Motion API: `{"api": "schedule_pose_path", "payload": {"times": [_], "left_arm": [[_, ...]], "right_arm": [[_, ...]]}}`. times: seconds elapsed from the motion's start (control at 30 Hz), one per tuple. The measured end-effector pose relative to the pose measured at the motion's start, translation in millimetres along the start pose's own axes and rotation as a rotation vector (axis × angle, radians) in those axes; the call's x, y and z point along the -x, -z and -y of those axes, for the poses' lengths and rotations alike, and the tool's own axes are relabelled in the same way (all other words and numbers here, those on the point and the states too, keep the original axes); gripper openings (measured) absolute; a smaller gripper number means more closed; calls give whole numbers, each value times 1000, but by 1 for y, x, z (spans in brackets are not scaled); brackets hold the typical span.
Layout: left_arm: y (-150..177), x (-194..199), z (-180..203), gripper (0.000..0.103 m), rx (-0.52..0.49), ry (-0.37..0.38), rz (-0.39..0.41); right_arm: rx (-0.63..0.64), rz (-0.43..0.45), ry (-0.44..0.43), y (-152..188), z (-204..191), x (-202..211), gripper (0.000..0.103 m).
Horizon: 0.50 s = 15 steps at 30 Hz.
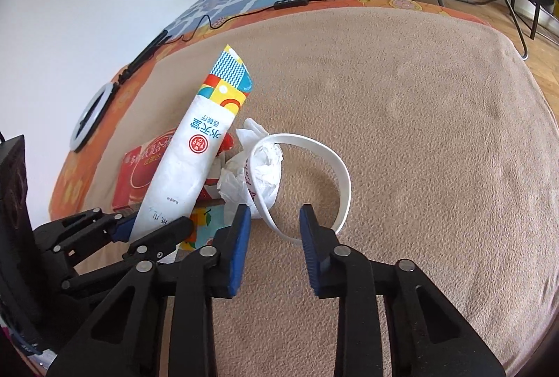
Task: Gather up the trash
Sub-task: 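Grasp the white tube with the left gripper while the right grasps the white band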
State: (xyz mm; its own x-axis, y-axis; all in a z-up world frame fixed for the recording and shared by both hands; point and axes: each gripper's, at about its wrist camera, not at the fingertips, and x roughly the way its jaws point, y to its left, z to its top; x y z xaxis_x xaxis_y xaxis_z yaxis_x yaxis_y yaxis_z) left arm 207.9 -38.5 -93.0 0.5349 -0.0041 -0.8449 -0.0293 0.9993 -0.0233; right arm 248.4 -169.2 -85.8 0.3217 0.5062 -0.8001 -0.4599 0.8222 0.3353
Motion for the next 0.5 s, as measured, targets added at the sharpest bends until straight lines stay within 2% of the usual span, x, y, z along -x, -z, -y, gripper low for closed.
{"api": "schedule_pose_path", "payload": {"times": [0.13, 0.5], "left_arm": [[-1, 6, -4, 7, 20, 23, 6], [-2, 39, -15, 6, 67, 77, 53]], "right_arm": [[20, 10, 10, 0, -2, 2, 7], [32, 87, 16, -3, -6, 30, 4]]}}
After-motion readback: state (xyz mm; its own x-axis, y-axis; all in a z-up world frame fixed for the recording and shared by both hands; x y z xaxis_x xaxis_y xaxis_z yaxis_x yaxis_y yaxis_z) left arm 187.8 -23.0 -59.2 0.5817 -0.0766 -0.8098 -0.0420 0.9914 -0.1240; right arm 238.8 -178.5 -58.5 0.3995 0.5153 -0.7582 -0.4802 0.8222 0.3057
